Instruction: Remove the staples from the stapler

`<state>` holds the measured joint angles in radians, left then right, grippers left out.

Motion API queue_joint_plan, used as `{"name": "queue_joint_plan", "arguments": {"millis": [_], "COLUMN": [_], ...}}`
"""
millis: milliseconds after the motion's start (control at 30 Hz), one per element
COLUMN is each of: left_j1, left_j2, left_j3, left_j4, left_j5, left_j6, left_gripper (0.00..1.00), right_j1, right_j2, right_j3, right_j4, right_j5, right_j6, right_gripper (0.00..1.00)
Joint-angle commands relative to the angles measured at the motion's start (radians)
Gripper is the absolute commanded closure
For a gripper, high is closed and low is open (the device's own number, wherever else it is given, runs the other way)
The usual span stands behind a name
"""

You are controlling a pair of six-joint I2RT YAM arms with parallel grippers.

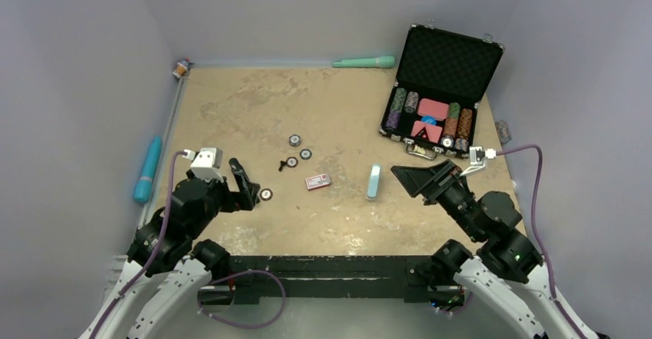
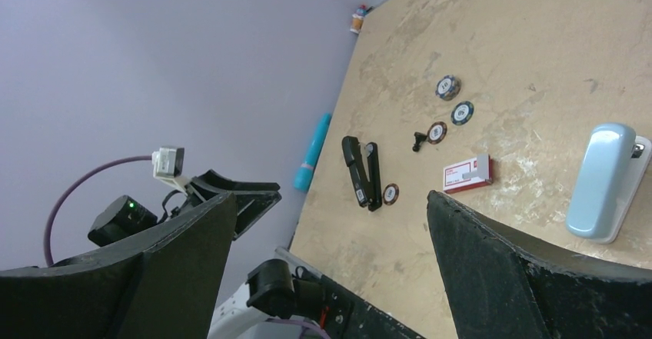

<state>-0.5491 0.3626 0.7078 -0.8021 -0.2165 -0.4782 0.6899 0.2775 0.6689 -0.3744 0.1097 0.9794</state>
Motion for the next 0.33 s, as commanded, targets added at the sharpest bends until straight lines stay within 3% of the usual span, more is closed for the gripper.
{"name": "queue_joint_plan", "arguments": {"millis": [0,300], "left_j1": [0.005,0.005], "left_j2": [0.005,0.006], "left_j3": [0.013,0.012], "left_j4": [0.024,0.026], "left_j5": [-0.007,0.006], "left_j6": [0.012,0.015], "left_gripper": [0.00,0.00], "right_j1": [0.003,0.003], "right_j2": [-0.036,-0.061], "right_j3": [0.002,0.008], "right_j4": [-0.022,-0.028], "right_j5": [0.012,0.010], "right_j6": [0.027,0.019], "right_gripper": [0.01,0.01]}}
